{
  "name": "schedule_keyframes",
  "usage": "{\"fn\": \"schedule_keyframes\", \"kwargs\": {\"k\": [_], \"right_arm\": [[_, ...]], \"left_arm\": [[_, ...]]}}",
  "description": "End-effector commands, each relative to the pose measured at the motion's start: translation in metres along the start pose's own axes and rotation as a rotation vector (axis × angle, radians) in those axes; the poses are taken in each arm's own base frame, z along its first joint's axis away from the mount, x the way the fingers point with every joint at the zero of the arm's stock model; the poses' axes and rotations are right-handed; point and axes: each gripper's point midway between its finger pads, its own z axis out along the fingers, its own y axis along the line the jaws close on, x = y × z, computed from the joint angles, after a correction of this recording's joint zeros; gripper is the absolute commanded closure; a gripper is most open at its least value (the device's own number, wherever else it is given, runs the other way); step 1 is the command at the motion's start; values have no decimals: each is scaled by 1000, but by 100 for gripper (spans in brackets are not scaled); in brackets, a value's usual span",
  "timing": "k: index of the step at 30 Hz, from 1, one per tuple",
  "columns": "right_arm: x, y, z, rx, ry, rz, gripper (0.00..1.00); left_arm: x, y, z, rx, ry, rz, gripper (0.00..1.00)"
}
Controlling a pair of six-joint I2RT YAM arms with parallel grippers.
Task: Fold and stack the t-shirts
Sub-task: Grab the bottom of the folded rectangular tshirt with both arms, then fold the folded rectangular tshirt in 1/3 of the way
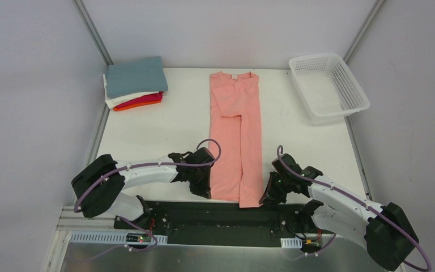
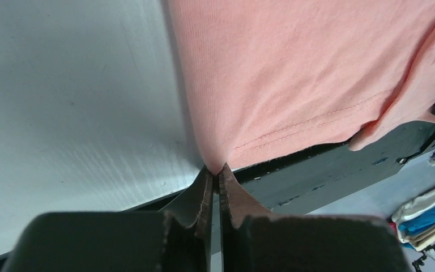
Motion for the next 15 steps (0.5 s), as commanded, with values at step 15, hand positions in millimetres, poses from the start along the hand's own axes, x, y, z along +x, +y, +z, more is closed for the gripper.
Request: {"fn": "schedule_keyframes", "kwargs": {"k": [15], "right_arm": [[14,36,-13,-220,66,-28,100]], "left_arm": [[5,12,-24,-32,-40,30,100]]}}
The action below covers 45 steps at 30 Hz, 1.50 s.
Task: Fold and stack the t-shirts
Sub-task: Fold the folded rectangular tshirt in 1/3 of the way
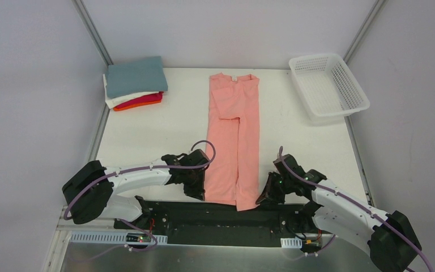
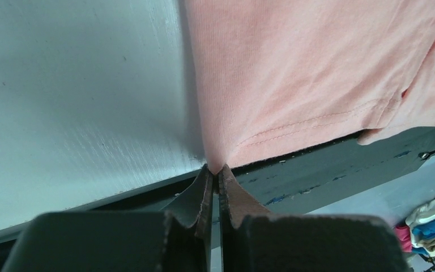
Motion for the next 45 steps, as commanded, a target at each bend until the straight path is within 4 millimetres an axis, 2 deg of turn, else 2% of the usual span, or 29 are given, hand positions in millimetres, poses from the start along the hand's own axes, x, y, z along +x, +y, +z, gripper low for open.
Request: {"fn": "schedule_keyframes", "kwargs": {"k": [1,4,7,15,18,24,28,34,39,45], "right_arm": [[3,29,-6,-130,33,-6,100],[-10,44,-14,-152,-22,-34,100],[-31,55,-23,-142,-122,-65,100],[-108,88,-55,-88,-462,-117,100],[-135,107,-65,-106,-562,-138,100],[-190,128,-82,-64,-720,-148,100],[-217,136,-81,-44,-756,-132,100],[-252,146,-74,-44,-765,-123,100],[-275,149,-69,-54,-762,-113,100],[-293,148,-48,-96,-693,-85,100]], "left_arm": [[-9,-11,-14,25,-47,40,100],[-25,-27,-26,72,-115,66,100],[-47,-38,-37,85,-201,95,100],[-134,-54,-63,107,-423,44,100],[-163,-53,-64,117,-451,8,100],[-216,-46,-70,108,-502,-50,100],[-248,-42,-75,97,-535,-73,100],[-284,-41,-68,108,-518,-56,100],[-308,-32,-55,108,-493,-68,100],[-327,-24,-44,107,-478,-76,100]]}}
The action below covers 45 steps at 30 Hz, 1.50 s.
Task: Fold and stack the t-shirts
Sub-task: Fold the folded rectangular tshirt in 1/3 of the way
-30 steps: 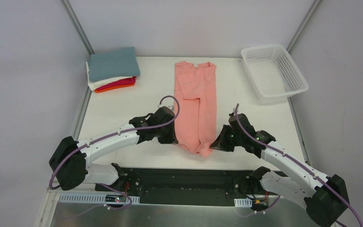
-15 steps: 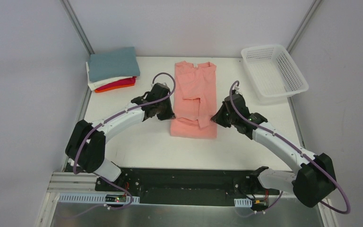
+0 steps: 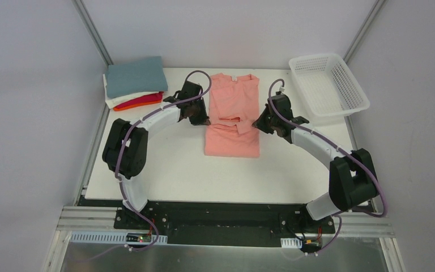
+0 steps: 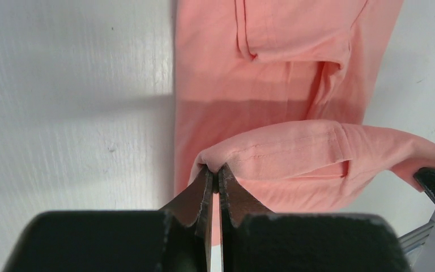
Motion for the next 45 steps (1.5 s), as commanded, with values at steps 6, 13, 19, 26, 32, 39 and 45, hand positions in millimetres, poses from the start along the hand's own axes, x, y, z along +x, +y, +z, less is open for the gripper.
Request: {"fn": "schedule_keyframes", "kwargs": {"k": [6,13,19,26,32,39,45], "right_arm": [[-21,13,33,-83,21,46,100],[-25,6,52,-74,60,83,91],[-39,12,37,-97,31,79,31],[-17,8,1,-134,43,41,1],[42,22,-16,-198,170,-66,0],[49,40,11,-216,198,-87,0],[21,54,59,-160,137,-124,0]], "left_arm": [[-23,-1,22,53,25,13,100],[-27,4,37,65,55,-8,75],[-47,-9,12,110,-1,24,14],[-34,4,-30,71,-59,15,1],[1,27,-63,38,-70,-20,1],[53,58,-83,5,-42,-82,1],[75,71,-93,0,-44,-106,1]]}}
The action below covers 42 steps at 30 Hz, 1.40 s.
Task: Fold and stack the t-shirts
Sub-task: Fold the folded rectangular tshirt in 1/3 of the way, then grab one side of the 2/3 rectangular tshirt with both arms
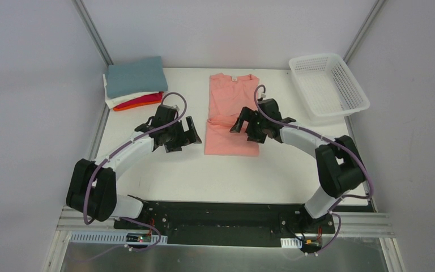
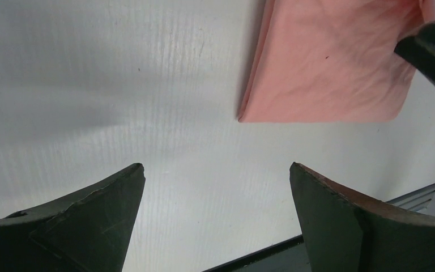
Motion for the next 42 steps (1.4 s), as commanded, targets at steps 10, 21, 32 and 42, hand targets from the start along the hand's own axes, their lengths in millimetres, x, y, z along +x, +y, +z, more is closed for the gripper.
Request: {"fn": "schedule_keyframes", "kwargs": {"k": [10,21,32,42], "right_arm": [[-125,38,24,51,-241,-80,0],[-46,-27,-84,57,-305,99,0],[29,-64,-81,-14,-153,264,1],[36,-77,-65,22,-121,291,9]], "left_arm": [[6,7,-14,7,-45,-41,1],[19,-14,21,69,51,-47,2],[41,-19,74,30,169,-68,31],[57,-10,85,-3,216,-73,65]]}}
